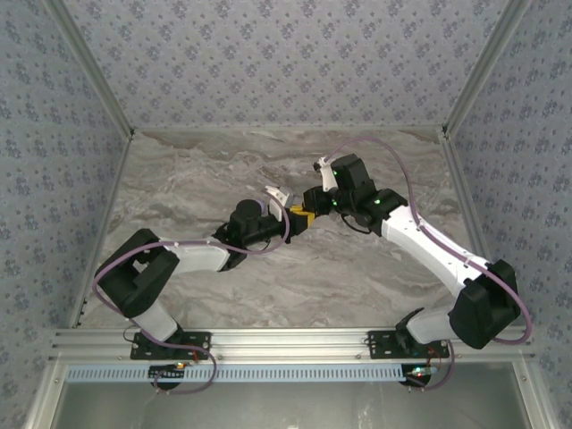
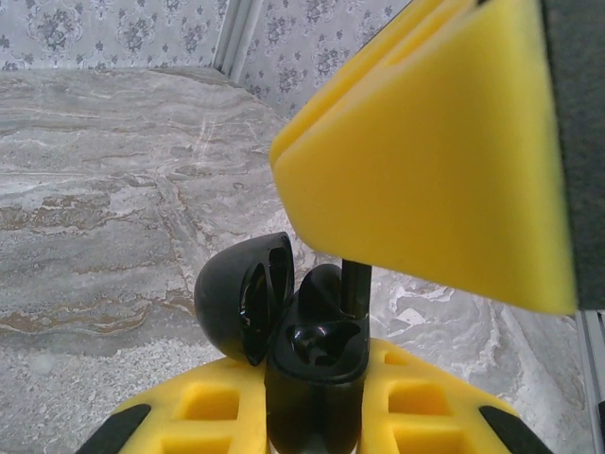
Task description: Insert the wireless bluetooth earbuds into the charging case
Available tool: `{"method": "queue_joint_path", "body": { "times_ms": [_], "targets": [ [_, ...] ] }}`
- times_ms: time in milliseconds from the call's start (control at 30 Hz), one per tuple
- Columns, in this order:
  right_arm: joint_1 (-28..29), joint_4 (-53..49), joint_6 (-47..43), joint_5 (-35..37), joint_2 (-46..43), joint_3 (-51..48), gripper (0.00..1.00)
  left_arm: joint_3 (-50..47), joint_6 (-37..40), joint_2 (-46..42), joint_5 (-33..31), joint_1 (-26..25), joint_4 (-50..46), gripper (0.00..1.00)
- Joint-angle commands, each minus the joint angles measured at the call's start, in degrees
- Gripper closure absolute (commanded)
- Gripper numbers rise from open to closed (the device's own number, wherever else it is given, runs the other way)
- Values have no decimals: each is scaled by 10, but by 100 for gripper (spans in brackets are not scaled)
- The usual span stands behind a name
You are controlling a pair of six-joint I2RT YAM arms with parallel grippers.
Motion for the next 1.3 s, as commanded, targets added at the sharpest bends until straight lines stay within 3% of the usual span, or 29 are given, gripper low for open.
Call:
{"method": "queue_joint_path", "body": {
  "times_ms": [0,1267],
  "targets": [
    [5,4,-11,16,-15,7,79,20,-8,-16,16,-4,6,82],
    [10,1,-26,30,-13,-13,79,28,-31,-30,-5,-4,0,82]
  ]
}}
